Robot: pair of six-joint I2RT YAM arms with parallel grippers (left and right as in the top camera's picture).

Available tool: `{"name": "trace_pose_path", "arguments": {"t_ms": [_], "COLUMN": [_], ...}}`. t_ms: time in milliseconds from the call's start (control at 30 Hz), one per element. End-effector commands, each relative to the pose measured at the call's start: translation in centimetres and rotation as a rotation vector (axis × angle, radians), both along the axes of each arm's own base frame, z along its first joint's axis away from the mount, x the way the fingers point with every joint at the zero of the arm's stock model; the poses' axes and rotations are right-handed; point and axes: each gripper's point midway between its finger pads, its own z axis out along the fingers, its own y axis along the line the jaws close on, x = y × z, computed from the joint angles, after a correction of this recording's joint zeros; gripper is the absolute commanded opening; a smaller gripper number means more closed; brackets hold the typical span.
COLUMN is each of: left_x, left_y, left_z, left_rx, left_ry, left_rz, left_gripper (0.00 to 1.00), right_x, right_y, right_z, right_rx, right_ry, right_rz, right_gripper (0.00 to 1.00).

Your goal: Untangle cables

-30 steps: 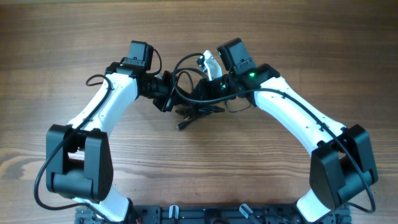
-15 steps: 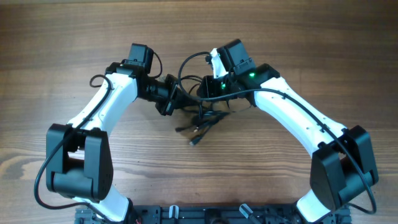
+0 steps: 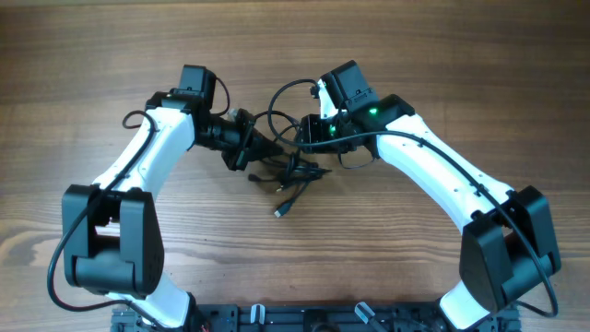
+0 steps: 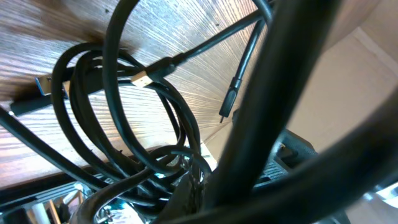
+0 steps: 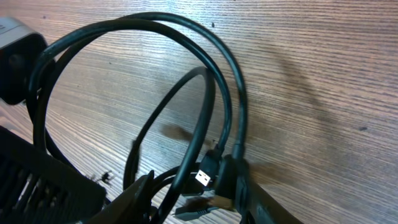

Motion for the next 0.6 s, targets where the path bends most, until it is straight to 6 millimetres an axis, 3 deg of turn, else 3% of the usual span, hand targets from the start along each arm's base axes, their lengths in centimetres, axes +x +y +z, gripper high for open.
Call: {"name": "trace_pose_path", "arguments": {"t_ms": [0,167,433,567], "left_x": [0.3,0.5,0.6,0.9], "left_y": [1.6,2.9,2.9,3.4], "left_z": [-0.9,-2.5,-2.5,-2.9], "left_rx": [0.061,0.179,0.18,0.216], "left_ry": [-0.055,-0.058,-0.065,-0.084], "left_rz": [-0.014,-0.004,-0.005,-0.003], "left_gripper": [0.04,0.04,0.04,0.04], "right_x": [1.2,0.8,-1.4,-1.3], "right_y": [0.3,2.8,3.1,4.0], "right_z": [1.6,4.9,3.4,4.0], "right_rx": [0.051,0.261,0.242,0.27], "right_ry": [-0.04,-0.053,0.032,-0.015], "right_rz": [-0.004,0.109,0.138,0.185], "right_gripper": [0.46,0.45,0.38,0.31]}}
